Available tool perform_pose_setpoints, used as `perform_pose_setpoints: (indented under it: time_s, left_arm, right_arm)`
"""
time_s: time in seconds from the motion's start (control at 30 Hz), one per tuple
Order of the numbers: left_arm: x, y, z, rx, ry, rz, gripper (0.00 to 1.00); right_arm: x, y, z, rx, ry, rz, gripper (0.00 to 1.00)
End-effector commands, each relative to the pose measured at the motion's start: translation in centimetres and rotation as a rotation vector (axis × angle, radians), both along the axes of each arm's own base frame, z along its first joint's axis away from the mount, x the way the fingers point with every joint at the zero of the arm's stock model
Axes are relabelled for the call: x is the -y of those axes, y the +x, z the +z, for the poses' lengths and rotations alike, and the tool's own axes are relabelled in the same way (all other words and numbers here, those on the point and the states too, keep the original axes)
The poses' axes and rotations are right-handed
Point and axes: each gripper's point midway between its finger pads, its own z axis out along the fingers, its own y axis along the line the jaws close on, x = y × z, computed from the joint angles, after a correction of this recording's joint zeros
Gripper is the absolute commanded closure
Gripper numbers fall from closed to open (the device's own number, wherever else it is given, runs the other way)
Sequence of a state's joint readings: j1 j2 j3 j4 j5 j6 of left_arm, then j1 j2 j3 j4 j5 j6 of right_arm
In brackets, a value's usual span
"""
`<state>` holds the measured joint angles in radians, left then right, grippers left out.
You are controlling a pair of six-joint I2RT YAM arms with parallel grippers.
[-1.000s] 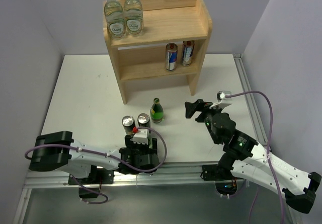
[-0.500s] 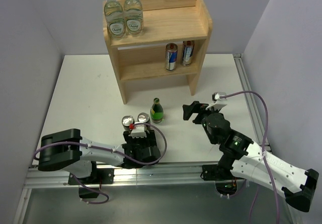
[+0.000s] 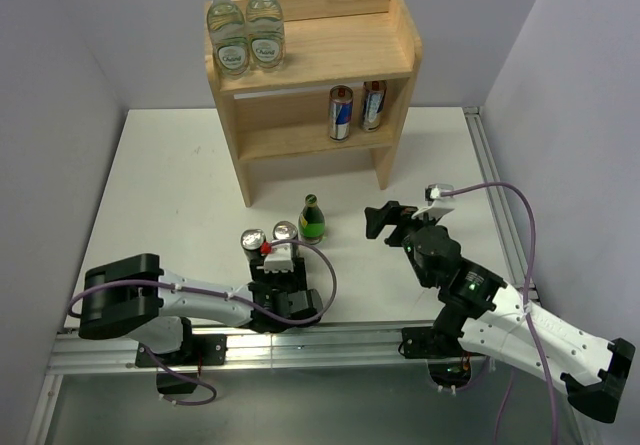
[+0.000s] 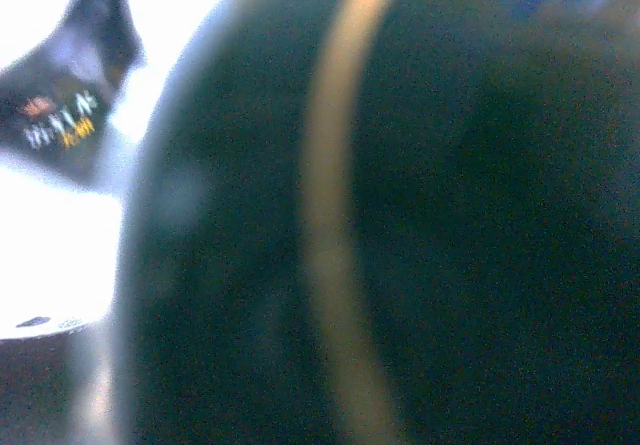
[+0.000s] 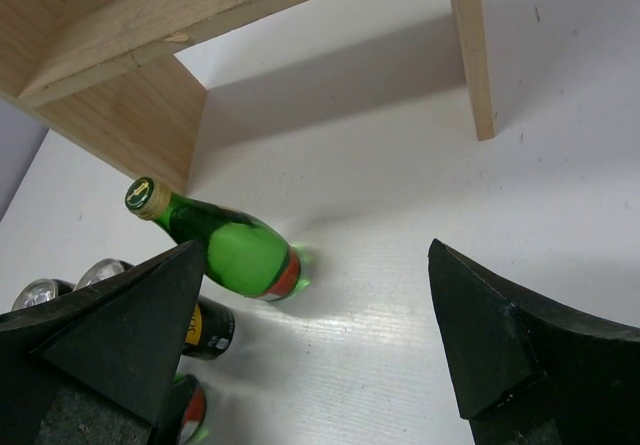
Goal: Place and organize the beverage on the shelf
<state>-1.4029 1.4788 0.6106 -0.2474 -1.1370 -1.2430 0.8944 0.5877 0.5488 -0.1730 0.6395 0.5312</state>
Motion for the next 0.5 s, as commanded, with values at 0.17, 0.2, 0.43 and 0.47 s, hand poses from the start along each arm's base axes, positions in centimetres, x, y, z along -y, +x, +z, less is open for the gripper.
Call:
perform_pose_setpoints:
  time_s: [0.17,0.2,0.43,0.47]
  left_arm:
    - [1.9,-2.2,8.7,-0.038,-0.02,-0.096,1.0]
    - [2.0,-2.2,9.7,-0.036,-0.03,-0.107,1.0]
    - [2.6,0.1,21.3,0.095,-0.124,-0.163,1.0]
    - [2.0,1.3,21.9,0.106,-0.08,-0.163,1.0]
  right_arm:
    - [0.1,0.0,0.0,0.016,0.027,-0.014,0.0]
    - [0.1,0.0,-0.1,0.014,0.027,-0.014,0.0]
    - [0.0,0.0,0.0,0.022,0.043,-0.01,0.0]
    - [0.0,0.0,-0.1,0.023,0.041,-0.01,0.0]
